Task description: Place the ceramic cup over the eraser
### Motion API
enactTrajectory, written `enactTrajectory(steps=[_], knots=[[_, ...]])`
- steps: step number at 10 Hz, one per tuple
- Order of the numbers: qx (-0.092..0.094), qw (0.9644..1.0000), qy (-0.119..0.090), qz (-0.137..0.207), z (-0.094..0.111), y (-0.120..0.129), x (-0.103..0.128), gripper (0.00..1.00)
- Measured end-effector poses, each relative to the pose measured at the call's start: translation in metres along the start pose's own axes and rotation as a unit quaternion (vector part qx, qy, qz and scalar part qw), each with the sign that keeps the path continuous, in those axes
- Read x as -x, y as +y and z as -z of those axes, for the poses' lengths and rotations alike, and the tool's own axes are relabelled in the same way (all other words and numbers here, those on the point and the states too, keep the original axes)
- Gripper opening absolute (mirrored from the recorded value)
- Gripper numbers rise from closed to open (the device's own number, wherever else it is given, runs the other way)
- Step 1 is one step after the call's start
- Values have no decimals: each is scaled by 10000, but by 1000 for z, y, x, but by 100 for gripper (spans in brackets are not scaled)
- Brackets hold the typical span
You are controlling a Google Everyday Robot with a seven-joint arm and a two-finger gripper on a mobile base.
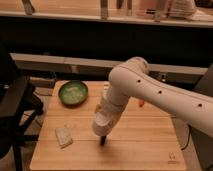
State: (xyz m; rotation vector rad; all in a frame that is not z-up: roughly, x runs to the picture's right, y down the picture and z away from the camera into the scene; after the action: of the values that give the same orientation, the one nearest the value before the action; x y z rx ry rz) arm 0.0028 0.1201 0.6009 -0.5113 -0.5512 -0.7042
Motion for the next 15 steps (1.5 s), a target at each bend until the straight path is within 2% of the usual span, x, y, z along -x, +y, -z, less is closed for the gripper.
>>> enactTrajectory(steps=[1,3,4,6,8,10,13,15], knots=[[99,9999,-37,-8,-4,5,0,1],[167,9998,-52,-78,-13,8,0,9],[120,9998,79,-130,-19,9,-2,4],[145,9998,-3,-123,-32,9,-1,0],[197,9996,-93,-154,-44,13,-3,0],[214,9996,-28,-181,-50,11,-6,0],[257,9994,-56,-219,-68,14,-10,0],[269,9993,-54,-240,-71,15,-12,5]])
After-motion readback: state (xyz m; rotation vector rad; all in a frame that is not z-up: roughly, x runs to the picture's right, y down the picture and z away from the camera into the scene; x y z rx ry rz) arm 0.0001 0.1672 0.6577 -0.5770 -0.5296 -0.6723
